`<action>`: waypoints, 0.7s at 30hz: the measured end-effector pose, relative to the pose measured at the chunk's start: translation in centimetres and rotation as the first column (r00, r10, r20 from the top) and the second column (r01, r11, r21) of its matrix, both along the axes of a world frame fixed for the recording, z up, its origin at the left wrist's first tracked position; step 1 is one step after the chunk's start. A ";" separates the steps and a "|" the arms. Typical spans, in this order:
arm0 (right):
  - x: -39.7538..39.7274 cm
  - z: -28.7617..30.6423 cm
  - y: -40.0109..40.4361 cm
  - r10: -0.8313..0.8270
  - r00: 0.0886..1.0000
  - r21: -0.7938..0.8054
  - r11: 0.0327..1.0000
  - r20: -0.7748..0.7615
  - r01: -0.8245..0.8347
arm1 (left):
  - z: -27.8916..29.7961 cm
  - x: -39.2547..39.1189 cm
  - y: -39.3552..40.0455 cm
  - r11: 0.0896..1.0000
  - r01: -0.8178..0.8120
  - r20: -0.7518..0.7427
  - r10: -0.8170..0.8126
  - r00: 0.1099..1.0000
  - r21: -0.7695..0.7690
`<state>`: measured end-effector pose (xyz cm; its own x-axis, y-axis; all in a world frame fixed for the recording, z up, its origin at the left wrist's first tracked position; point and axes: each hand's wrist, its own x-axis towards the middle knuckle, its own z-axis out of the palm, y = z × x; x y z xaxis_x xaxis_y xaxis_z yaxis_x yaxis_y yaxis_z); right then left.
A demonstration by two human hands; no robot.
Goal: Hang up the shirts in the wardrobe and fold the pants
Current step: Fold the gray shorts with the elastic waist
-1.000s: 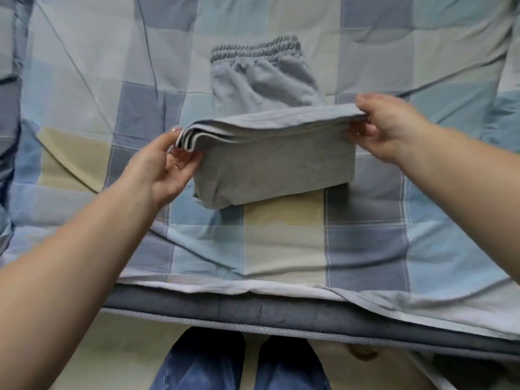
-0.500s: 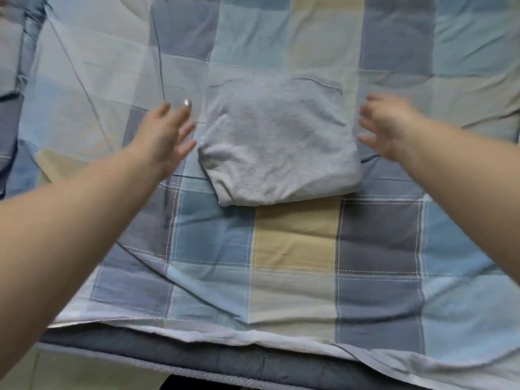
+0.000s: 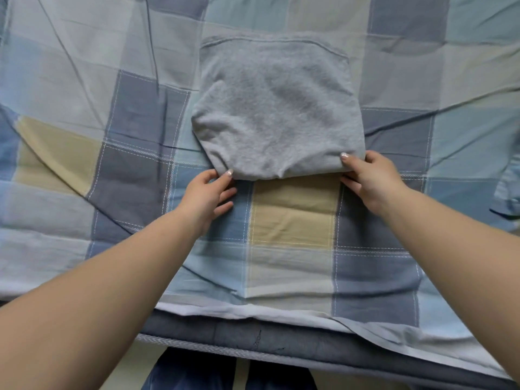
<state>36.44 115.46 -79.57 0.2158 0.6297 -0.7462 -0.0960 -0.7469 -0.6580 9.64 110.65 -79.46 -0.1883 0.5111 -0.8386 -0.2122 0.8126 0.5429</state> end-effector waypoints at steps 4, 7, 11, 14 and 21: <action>-0.2 0.3 -2.5 -0.036 0.999 -0.018 0.999 -0.039 0.036 | 0.6 -1.0 -0.8 0.996 -0.062 -0.083 0.067 0.994 0.056; 0.2 0.4 -6.8 -0.050 0.996 -0.077 0.996 -0.070 0.045 | 1.2 -3.4 -4.2 0.998 0.010 -0.149 -0.002 0.989 0.056; 0.1 0.6 -14.8 -0.006 0.998 -0.218 0.976 -0.063 -0.008 | 1.4 -6.6 -11.5 0.973 0.224 -0.235 -0.231 0.944 -0.056; -0.5 1.0 -20.4 -0.016 0.996 -0.313 0.950 -0.083 -0.011 | 1.2 -7.9 -17.3 0.955 0.248 -0.232 -0.282 0.931 -0.166; -0.7 2.1 -25.5 0.041 0.998 -0.306 0.951 -0.048 -0.054 | 1.4 -6.6 -22.8 0.955 0.212 -0.406 -0.282 0.869 -0.208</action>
